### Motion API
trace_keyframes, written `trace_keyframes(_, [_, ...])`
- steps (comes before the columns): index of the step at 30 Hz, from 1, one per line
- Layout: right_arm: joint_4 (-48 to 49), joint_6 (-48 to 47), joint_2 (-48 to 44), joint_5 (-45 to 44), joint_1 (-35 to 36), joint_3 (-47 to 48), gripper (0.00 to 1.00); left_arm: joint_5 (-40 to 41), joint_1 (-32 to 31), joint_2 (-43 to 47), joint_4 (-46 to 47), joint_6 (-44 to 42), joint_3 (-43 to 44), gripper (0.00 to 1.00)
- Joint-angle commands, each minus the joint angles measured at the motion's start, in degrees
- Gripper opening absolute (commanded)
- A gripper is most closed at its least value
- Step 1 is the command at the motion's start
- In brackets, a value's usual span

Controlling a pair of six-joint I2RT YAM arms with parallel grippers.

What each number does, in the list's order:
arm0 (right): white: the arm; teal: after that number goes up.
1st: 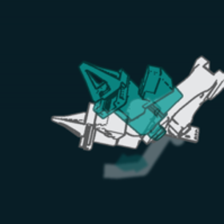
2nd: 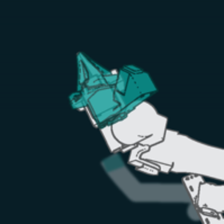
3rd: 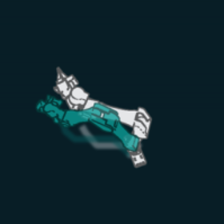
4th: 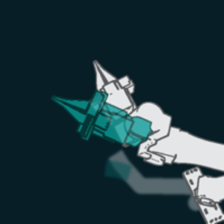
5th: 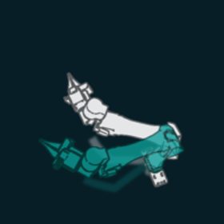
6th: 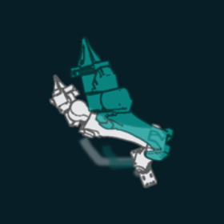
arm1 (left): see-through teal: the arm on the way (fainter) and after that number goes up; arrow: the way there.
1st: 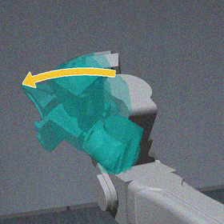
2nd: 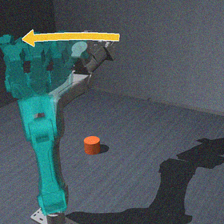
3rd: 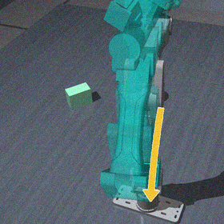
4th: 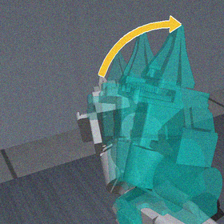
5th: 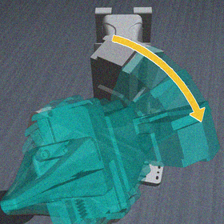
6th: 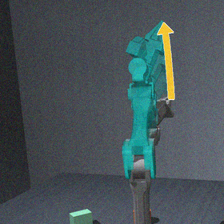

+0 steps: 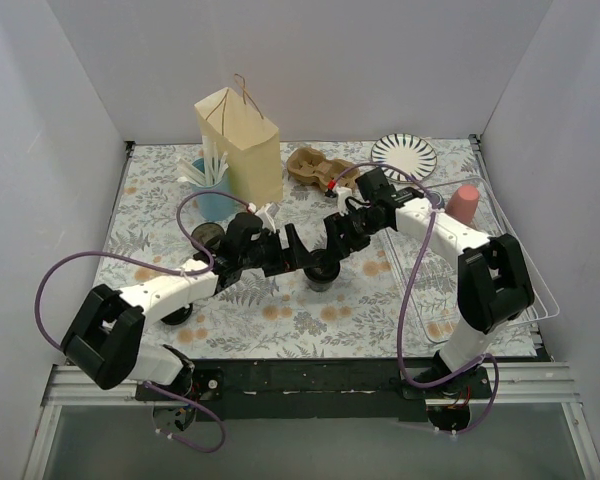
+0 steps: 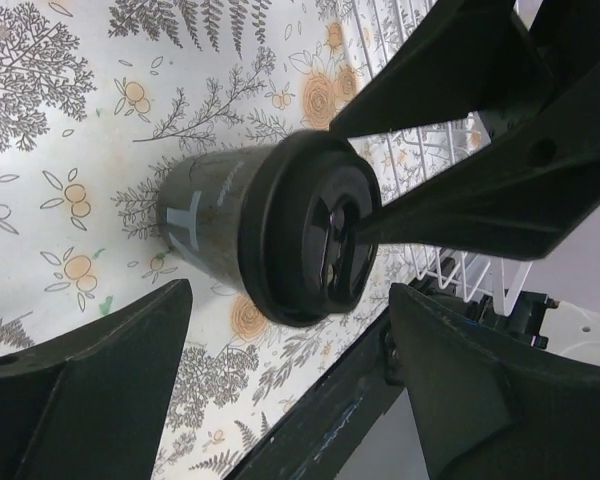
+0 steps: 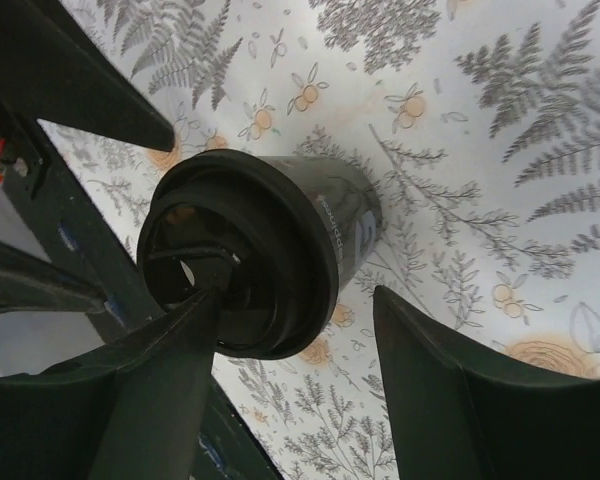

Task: Pack the takeout coffee

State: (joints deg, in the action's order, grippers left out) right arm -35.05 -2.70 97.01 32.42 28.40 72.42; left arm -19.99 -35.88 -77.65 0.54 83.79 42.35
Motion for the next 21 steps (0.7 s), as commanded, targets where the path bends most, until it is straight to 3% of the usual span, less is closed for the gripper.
trace_keyframes(1, [4.37, 0.59, 0.55, 2.73, -0.1, -2.98, 0.65, 2.14, -0.6, -2.15, 4.12, -0.29, -1.13, 0.77])
trace_keyframes(6, [6.66, 1.64, 0.11, 1.85, -0.1, -5.97, 0.6, 3.99, -1.47, -4.7, 6.41, -0.56, -2.79, 0.64])
trace_keyframes(21, [11.83, 5.59, -0.24, 0.71, -0.19, -11.34, 0.47, 13.39, -2.0, -4.09, 1.05, 0.41, -3.94, 0.47])
